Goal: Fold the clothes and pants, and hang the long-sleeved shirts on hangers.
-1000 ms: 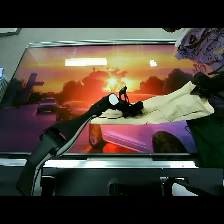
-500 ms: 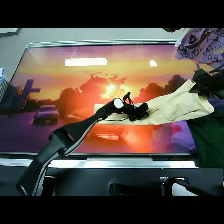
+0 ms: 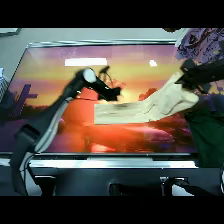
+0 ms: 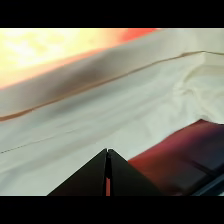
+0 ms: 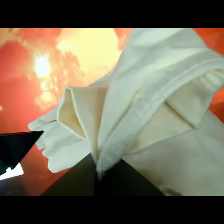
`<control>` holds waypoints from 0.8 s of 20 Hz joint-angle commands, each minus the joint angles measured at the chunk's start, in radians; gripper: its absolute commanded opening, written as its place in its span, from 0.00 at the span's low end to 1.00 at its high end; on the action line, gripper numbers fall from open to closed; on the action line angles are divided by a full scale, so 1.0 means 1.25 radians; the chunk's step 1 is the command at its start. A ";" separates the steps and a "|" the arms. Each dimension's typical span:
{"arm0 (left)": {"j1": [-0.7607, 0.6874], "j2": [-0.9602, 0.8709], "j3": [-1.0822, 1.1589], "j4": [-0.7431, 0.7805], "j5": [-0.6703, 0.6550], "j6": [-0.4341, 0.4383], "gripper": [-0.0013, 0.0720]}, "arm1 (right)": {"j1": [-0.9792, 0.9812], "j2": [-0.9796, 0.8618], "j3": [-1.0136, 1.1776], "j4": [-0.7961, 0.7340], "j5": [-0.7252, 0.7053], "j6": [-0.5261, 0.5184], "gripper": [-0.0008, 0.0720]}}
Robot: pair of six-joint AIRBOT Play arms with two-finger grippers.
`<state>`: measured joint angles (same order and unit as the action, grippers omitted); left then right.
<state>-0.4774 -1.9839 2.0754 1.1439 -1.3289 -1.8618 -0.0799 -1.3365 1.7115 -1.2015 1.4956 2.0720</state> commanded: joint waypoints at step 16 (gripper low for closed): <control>0.356 0.257 -0.014 0.183 -0.162 0.048 0.04 | 0.508 -0.305 0.001 -0.045 -0.287 0.240 0.05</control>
<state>-0.0608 -1.6714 2.0579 1.3697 -1.5272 -1.8030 0.5266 -1.6497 1.7115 -1.3022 1.2140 2.3661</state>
